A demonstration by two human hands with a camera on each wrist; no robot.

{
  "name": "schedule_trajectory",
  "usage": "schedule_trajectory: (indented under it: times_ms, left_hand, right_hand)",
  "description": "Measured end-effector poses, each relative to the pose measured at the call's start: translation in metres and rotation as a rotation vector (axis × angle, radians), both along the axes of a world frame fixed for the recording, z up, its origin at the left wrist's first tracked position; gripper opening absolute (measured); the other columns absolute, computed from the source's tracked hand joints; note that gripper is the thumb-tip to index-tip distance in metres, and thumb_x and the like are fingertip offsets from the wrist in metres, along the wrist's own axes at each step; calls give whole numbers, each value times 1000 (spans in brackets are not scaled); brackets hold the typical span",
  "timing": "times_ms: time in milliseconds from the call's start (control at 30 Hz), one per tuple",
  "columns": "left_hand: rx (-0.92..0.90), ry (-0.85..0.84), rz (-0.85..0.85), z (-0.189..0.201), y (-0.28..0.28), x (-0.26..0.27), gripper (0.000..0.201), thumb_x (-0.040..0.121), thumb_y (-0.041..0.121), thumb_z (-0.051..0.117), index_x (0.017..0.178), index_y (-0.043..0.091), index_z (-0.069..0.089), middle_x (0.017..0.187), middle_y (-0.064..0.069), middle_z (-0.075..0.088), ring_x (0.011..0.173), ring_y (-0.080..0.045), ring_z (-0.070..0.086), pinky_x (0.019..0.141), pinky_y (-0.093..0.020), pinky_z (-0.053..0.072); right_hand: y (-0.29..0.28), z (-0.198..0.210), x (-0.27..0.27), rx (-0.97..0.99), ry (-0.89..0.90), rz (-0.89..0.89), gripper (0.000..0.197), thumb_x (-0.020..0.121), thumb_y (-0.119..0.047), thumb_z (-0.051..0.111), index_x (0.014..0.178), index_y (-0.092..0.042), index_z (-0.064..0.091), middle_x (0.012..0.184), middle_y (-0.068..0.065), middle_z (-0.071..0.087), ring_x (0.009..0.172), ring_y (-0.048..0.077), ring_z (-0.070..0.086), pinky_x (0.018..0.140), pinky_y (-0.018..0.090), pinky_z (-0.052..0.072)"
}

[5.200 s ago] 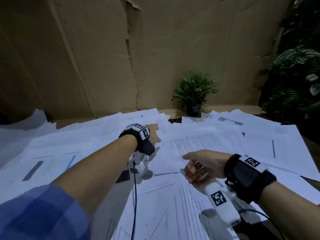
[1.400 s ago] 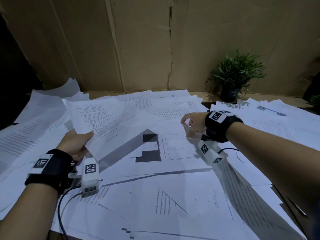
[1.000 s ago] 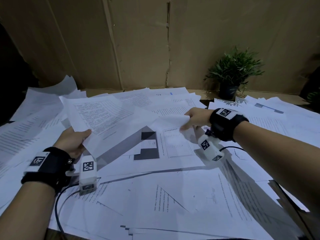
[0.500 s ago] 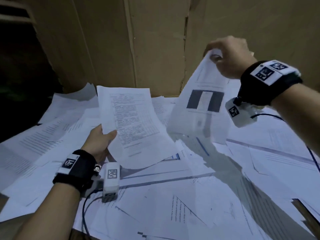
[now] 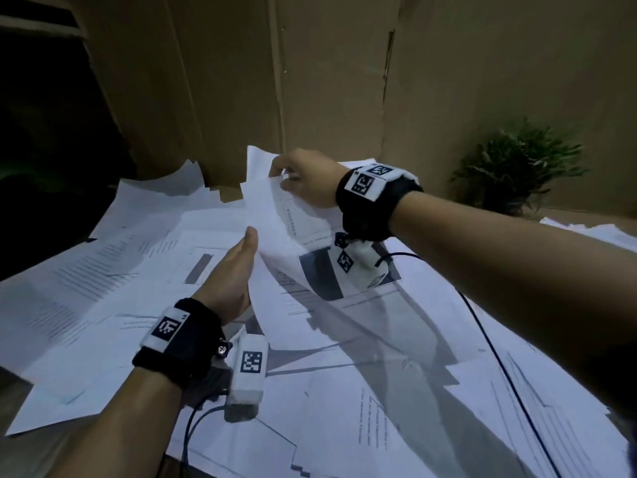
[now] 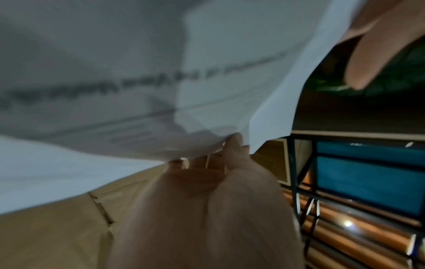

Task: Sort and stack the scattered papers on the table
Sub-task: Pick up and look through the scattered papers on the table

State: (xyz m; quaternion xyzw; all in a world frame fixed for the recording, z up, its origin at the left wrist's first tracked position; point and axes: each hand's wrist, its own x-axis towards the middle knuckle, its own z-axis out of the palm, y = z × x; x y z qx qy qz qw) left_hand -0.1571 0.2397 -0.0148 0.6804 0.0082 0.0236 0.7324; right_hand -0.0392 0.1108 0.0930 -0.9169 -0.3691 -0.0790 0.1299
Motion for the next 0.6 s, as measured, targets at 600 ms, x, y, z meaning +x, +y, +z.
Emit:
schedule_trajectory:
  times_ms: [600]
  left_hand:
    - [-23,-51,-52,-13,5,10,35,89,24,62,123,14,62,118,0,72,108,-18,68,92,-31,53]
  right_hand:
    - [-12,-25,20,350,-60,-171,14,94,-15,55,89,-25,64,81,-8,56,86,20,50,87,38,42]
